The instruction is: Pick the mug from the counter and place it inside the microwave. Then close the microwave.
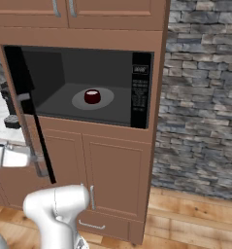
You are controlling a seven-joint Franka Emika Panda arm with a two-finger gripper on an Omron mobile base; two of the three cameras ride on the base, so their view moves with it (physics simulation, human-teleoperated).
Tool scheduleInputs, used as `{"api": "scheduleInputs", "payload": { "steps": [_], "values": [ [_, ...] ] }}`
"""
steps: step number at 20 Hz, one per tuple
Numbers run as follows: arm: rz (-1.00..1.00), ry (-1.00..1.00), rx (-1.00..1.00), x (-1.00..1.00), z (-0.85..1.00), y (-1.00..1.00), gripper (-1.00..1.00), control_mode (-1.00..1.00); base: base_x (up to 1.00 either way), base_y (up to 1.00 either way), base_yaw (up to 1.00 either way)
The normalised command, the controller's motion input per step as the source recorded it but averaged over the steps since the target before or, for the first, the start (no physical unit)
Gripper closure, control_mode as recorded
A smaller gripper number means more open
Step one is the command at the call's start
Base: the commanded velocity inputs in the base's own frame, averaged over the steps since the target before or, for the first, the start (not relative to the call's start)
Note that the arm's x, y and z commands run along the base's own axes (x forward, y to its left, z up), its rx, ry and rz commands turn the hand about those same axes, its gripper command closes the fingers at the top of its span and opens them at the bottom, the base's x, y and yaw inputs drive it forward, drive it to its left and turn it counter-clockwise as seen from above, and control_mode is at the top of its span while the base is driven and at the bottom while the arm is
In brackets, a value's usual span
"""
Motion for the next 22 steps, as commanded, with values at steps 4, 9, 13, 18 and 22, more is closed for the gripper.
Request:
{"api": "scheduleInputs", "payload": {
  "steps": [4, 9, 13, 18, 22],
  "values": [
    [0.00, 0.00, 0.00, 0.27, 0.00, -0.25, -1.00, -1.00, 0.00, 0.00, 0.00],
    [0.00, 0.00, 0.00, 0.36, 0.00, -0.28, -1.00, -1.00, 0.00, 0.00, 0.00],
    [0.00, -0.03, 0.00, 0.48, 0.00, -0.33, -1.00, -1.00, 0.00, 0.00, 0.00],
    [0.00, -0.07, 0.00, 0.50, 0.00, -0.32, -1.00, -1.00, 0.00, 0.00, 0.00],
    [0.00, -0.06, 0.00, 0.47, 0.00, -0.27, -1.00, -1.00, 0.00, 0.00, 0.00]
  ]
}}
